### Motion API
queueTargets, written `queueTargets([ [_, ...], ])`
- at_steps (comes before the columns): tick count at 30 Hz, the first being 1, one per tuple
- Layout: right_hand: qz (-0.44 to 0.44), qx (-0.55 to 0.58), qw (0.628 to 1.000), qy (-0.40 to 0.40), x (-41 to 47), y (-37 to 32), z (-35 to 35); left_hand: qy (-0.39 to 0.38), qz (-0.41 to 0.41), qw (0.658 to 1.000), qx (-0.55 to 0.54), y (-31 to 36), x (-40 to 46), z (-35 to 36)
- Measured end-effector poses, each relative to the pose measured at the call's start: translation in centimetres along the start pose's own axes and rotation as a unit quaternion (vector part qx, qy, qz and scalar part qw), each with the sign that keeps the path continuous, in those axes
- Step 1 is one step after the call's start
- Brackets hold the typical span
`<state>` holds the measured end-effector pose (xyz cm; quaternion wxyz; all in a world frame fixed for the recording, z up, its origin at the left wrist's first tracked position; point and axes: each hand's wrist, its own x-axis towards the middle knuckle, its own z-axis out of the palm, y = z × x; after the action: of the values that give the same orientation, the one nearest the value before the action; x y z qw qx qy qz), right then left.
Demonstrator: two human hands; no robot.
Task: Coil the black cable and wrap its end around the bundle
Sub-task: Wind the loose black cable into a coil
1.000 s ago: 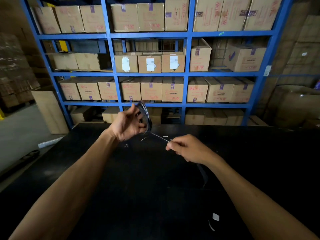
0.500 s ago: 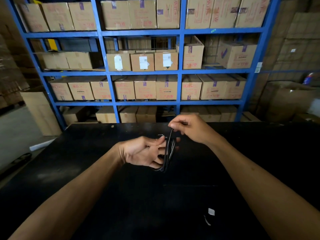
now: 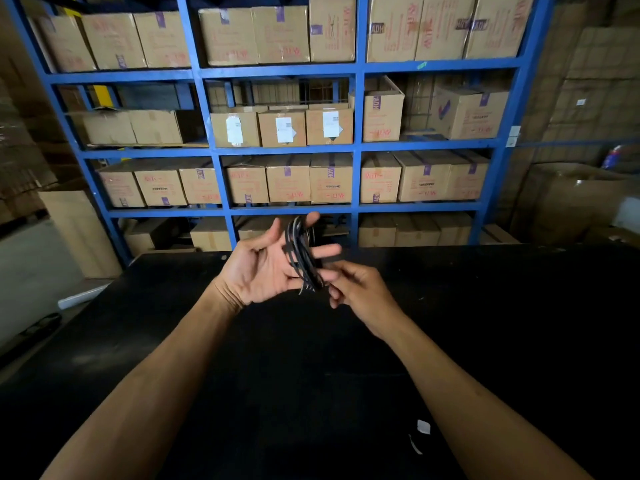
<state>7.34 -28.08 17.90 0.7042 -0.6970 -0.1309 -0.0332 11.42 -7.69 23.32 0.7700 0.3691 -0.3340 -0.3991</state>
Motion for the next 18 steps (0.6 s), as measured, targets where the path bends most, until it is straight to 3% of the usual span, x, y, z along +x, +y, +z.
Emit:
queueTargets([
  [10, 0.056, 0.043, 0.996, 0.058, -0.4, -0.1, 0.8, 0.21, 0.112, 0.969, -0.062, -1.8, 1.6, 0.0],
  [18, 0.059, 0.064, 0.996, 0.016, 0.0, -0.6, 0.3, 0.281, 0.13, 0.948, -0.069, -2.9, 2.3, 0.5],
])
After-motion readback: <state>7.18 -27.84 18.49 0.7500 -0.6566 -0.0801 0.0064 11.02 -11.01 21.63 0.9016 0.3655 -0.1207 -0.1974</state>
